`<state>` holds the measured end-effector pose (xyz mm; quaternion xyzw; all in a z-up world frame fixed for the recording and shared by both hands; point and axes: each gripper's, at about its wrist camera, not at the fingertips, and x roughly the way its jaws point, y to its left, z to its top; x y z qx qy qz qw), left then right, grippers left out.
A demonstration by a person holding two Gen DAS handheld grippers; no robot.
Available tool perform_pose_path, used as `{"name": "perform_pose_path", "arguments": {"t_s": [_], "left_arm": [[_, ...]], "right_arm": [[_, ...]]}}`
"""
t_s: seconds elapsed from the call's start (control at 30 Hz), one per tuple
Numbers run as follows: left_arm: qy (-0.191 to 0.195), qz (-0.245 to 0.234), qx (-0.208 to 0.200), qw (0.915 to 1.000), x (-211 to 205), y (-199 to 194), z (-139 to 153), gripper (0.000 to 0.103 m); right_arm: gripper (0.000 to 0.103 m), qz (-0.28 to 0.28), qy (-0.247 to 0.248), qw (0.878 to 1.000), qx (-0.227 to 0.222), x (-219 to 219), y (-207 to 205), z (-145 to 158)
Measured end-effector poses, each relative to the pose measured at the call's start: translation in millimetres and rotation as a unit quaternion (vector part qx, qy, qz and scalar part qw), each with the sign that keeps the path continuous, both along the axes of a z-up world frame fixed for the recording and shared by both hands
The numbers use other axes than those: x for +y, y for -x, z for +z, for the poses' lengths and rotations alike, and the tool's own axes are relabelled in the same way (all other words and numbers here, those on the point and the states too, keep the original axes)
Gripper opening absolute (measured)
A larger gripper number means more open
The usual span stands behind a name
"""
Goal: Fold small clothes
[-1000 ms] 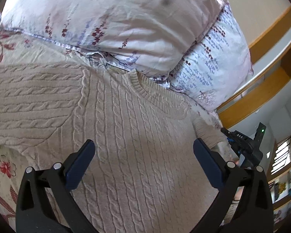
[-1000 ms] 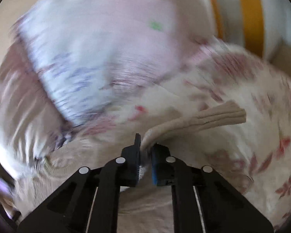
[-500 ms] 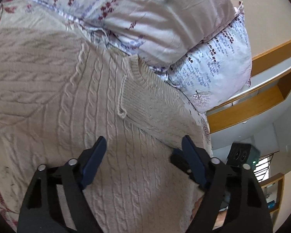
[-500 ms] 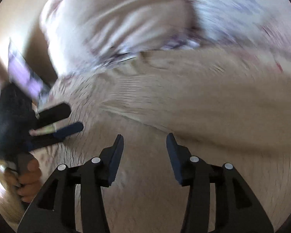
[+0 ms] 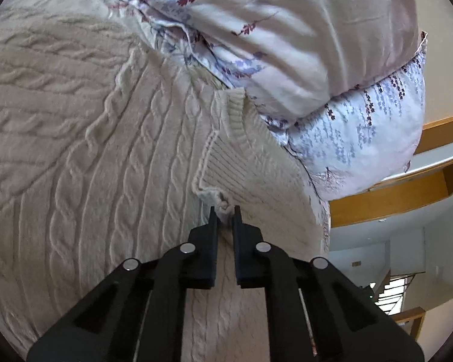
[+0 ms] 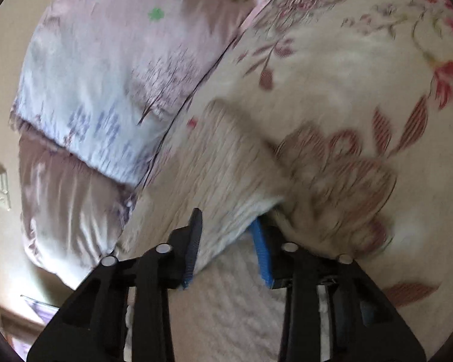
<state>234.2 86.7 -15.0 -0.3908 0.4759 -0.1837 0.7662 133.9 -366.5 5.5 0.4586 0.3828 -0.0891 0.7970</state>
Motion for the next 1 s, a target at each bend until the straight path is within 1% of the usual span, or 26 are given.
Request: {"name": "perform_pose_path", "arguments": {"t_s": [0.03,0.17,0.3,0.33,0.4,0.47,0.53,0.6,0.63,0.67,0.7,0.73,0.77,0.83,0.87,0.9,1.0], "left_arm": [[-0.004,0.001,-0.008,1.0,0.7,3.0,3.2,0.007],[-0.03,-0.001,-0.042,0.9986,5.0,23.9,19.1,0.007],[-0.048,0.002,-0.032,0.9983,6.9,39.4,14.6,0.007],[-0.05,0.001,-0.029,0.9983,6.4,41.3,12.6,0.007],[-0.059,0.002,-0.024,0.998,4.9,42.0,7.5,0.007],[-0.053,0.003,-0.018,0.9984,4.6,39.9,1.6,0.008],[-0.051,-0.003,-0.018,0.9985,6.0,42.4,3.3,0.01],[-0.045,-0.004,-0.023,0.9987,11.9,50.0,7.3,0.021],[-0.038,-0.005,-0.031,0.9988,19.3,55.9,10.6,0.036],[-0.034,-0.002,-0.038,0.9987,27.7,61.7,13.7,0.048],[-0.033,0.005,-0.046,0.9984,39.5,69.2,17.0,0.051],[-0.031,0.013,-0.052,0.9981,50.4,75.2,19.7,0.054],[-0.03,0.022,-0.057,0.9977,62.9,81.0,21.7,0.055],[-0.032,0.057,-0.065,0.9957,98.0,96.3,24.2,0.056],[-0.034,0.076,-0.067,0.9943,113.7,101.6,24.5,0.055],[-0.039,0.107,-0.067,0.9912,136.9,110.4,23.8,0.055],[-0.053,0.176,-0.055,0.9814,184.9,126.5,18.5,0.054]], "right_arm": [[0.011,0.005,0.005,1.0,-0.005,1.0,0.9,2.6],[0.009,0.022,0.044,0.998,-0.03,13.5,5.2,14.9],[0.008,0.014,0.06,0.998,-0.026,12.6,15.9,15.8],[0.008,0.015,0.075,0.997,-0.019,14.5,15.2,14.5],[0.008,0.015,0.085,0.996,-0.004,14.7,14.9,9.4],[0.008,0.014,0.095,0.995,0.01,16.1,11.4,4.9],[0.009,0.014,0.111,0.994,0.017,19.2,10.8,7.7],[0.018,0.016,0.122,0.992,0.021,21.6,13.6,11.6],[0.03,0.017,0.126,0.992,0.019,23.8,15.8,13.8],[0.043,0.02,0.127,0.992,0.016,25.6,18.5,15.1],[0.048,0.022,0.129,0.991,0.014,27.3,20.0,15.9],[0.055,0.026,0.136,0.99,0.009,31.3,22.5,17.6],[0.06,0.031,0.145,0.989,0.004,36.0,24.4,19.2],[0.065,0.046,0.155,0.987,-0.012,43.7,27.0,21.3],[0.065,0.053,0.159,0.986,-0.021,47.1,27.8,21.6],[0.065,0.061,0.164,0.984,-0.027,49.9,28.2,20.9],[0.067,0.079,0.163,0.983,-0.026,55.7,25.7,15.7]]}}
